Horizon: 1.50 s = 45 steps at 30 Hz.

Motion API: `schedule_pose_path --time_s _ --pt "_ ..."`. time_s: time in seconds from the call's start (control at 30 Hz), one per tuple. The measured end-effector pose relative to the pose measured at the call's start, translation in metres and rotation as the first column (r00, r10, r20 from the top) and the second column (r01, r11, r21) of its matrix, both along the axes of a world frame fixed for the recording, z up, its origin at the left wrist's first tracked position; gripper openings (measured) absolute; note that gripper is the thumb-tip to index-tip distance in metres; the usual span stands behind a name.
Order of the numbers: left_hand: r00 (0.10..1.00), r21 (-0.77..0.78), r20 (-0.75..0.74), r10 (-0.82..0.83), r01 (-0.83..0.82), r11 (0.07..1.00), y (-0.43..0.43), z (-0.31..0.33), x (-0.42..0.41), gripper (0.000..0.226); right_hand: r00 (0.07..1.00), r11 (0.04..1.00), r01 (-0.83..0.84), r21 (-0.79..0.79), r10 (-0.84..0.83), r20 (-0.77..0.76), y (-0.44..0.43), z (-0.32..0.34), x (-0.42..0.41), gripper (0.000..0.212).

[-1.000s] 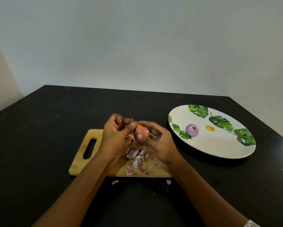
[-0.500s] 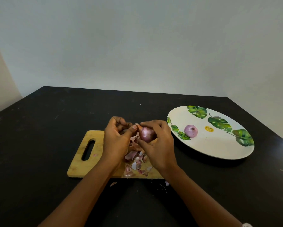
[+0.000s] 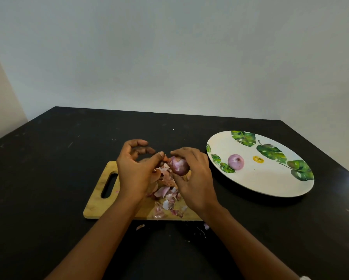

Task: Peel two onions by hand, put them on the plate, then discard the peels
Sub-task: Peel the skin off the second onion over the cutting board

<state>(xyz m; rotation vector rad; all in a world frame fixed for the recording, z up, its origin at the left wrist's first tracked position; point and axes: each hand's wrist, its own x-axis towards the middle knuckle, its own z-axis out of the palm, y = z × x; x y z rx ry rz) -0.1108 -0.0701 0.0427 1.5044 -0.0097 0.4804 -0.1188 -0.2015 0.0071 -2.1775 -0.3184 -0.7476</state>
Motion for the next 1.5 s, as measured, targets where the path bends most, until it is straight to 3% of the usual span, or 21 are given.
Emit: schedule_pose_path --time_s 0.23,0.37,0.47,0.57,0.7,1.1,1.5 --pt "0.997 0.002 0.075 -0.02 0.02 1.0 -0.001 -0.001 -0.001 0.029 0.998 0.997 -0.041 0.068 0.044 -0.049 0.0 0.001 -0.001 0.047" --pt "0.981 0.228 0.193 -0.03 -0.015 0.973 0.001 -0.002 0.0 0.012 0.989 0.973 -0.058 0.225 0.086 -0.117 -0.004 -0.001 0.001 0.052" --pt "0.972 0.323 0.203 -0.116 0.045 0.945 0.005 0.001 0.001 0.022 0.982 0.942 -0.065 0.33 0.12 -0.149 -0.007 0.001 0.002 0.053" --pt "0.968 0.54 0.121 -0.222 0.123 0.832 0.01 0.001 0.004 0.039 0.979 0.936 -0.092 0.339 0.147 -0.138 -0.009 0.003 0.002 0.055" --pt "0.959 0.626 0.177 -0.221 0.063 0.777 0.013 -0.003 0.006 0.026 0.976 0.939 -0.133 0.318 0.179 -0.121 -0.009 0.003 0.002 0.053" --pt "0.968 0.46 0.164 -0.19 0.096 0.883 0.013 0.002 0.006 0.018 0.972 0.95 -0.158 0.271 0.197 -0.126 -0.009 -0.002 0.003 0.051" --pt "0.994 0.212 0.004 -0.111 0.108 0.971 0.013 0.007 0.001 0.023 0.965 0.955 -0.193 0.226 0.226 -0.129 -0.005 0.003 -0.003 0.06"
